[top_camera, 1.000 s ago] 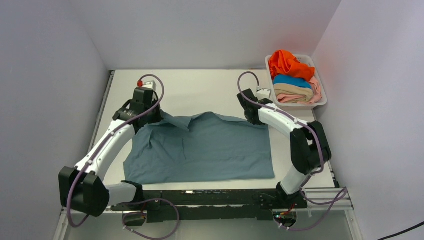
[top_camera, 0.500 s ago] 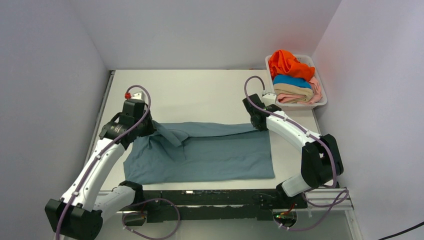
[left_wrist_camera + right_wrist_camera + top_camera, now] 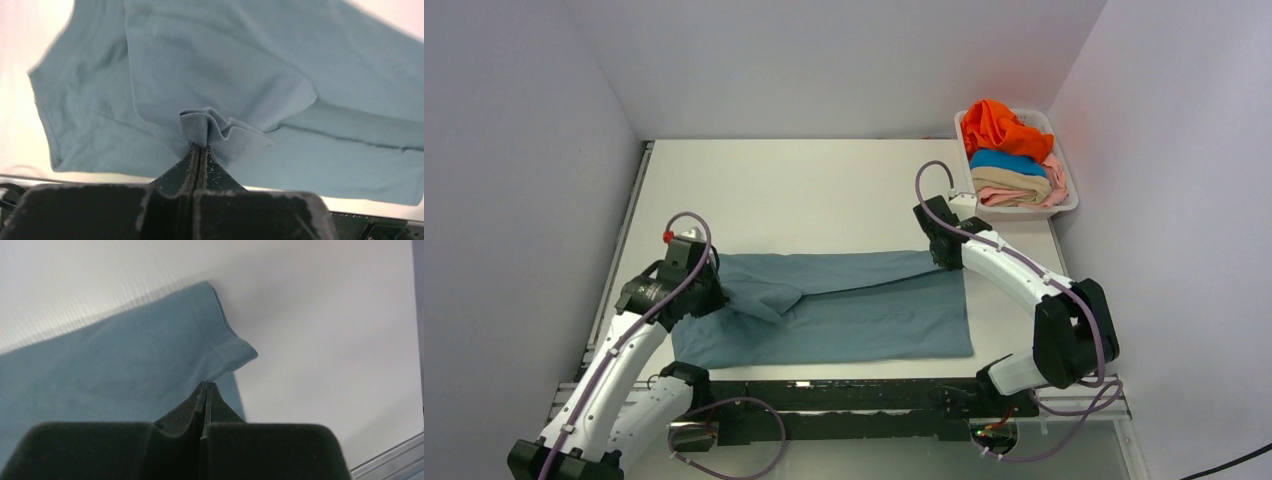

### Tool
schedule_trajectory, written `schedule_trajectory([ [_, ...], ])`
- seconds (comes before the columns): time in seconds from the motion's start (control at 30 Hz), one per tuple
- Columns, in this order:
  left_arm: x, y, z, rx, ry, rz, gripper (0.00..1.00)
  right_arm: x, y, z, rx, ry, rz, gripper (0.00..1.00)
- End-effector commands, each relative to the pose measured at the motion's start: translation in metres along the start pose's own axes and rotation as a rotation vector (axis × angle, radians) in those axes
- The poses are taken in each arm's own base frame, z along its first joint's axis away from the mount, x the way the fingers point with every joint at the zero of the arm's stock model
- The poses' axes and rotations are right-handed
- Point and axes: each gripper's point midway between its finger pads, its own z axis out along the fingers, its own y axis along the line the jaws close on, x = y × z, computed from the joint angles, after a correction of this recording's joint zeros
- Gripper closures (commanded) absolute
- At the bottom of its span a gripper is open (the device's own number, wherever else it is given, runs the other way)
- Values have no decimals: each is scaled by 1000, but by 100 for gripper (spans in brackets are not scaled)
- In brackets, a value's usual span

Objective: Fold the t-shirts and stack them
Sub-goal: Fold the other side of the tshirt into a rectangle

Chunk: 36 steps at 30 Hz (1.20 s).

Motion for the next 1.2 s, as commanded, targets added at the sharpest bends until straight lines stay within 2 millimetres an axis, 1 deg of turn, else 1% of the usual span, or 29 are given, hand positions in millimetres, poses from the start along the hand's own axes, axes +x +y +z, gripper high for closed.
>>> schedule_trajectory([
  [0.0, 56, 13, 13, -1, 169, -84, 96, 16, -5, 3, -2, 20, -9, 100],
  [0.03, 70, 14, 15, 11, 212, -106, 93, 22, -7, 4, 11, 32, -8, 96],
  [0.07, 80, 12, 15, 28, 243, -123, 84, 27, -11, 4, 25, 45, -2, 90],
  [0.1, 88, 9, 14, 52, 271, -135, 69, 32, -13, 4, 37, 56, 9, 83],
  [0.13, 95, 10, 13, 50, 298, -156, 66, 38, -18, 4, 53, 68, 8, 70],
  [0.17, 98, 11, 10, 42, 308, -171, 56, 40, -22, 3, 73, 71, 23, 59],
  [0.2, 96, 13, 5, 28, 304, -173, 43, 42, -27, 1, 95, 73, 35, 48],
  [0.23, 88, 14, -5, 8, 283, -177, 32, 42, -32, -2, 114, 69, 47, 36],
  [0.27, 84, 20, -11, -26, 263, -170, 11, 40, -36, -5, 126, 61, 62, 18],
  [0.3, 72, 17, -23, -15, 225, -156, 2, 37, -38, -9, 124, 52, 70, 2],
  [0.33, 60, 19, -31, -25, 175, -140, 1, 33, -37, -12, 106, 43, 77, 0],
  [0.37, 47, 15, -37, -1, 120, -122, 1, 29, -33, -17, 69, 31, 80, 0],
  [0.4, 35, 8, -41, 41, 73, -100, 1, 24, -24, -21, 8, 19, 77, 0],
  [0.43, 24, -2, -45, 90, 35, -79, 1, 18, -4, -30, -124, 2, 74, 0],
  [0.5, 5, -18, -42, 154, -31, -58, 1, 10, 40, -50, -409, -57, 14, 0],
  [0.57, -8, -28, -29, 172, -70, -45, 1, 10, 90, -92, -743, -138, -80, 0],
  [0.63, -25, -38, -15, 179, -96, -16, 1, 24, 134, -149, -1075, -210, -214, 0],
  [0.67, -33, -42, -8, 180, -97, -26, 1, 33, 151, -175, -1209, -247, -278, 0],
  [0.7, -40, -50, 1, 207, -84, -33, 0, 46, 166, -197, -1322, -266, -338, 0],
  [0.73, -47, -58, 10, 251, -78, -28, 0, 55, 181, -216, -1416, -292, -390, 1],
  [0.77, -53, -61, 22, 262, -73, -35, 1, 70, 194, -230, -1484, -292, -457, 1],
  [0.8, -56, -61, 39, 251, -49, -47, 1, 86, 208, -236, -1522, -281, -522, 2],
  [0.83, -60, -62, 51, 255, -42, -46, 1, 102, 223, -242, -1552, -267, -583, 3],
  [0.87, -61, -59, 65, 240, -23, -60, 0, 115, 236, -245, -1571, -259, -637, 4],
  [0.9, -64, -59, 79, 243, -9, -63, 1, 128, 250, -245, -1577, -242, -682, 6],
  [0.93, -62, -57, 94, 239, 20, -73, 1, 133, 264, -249, -1589, -242, -711, 7],
  [1.0, -61, -56, 111, 266, 69, -94, 1, 147, 288, -249, -1589, -204, -762, 10],
  [1.1, -60, -50, 136, 271, 82, -94, 1, 167, 315, -238, -1557, -187, -810, 12],
  [1.17, -55, -42, 149, 246, 107, -103, 0, 174, 327, -231, -1537, -192, -816, 13],
])
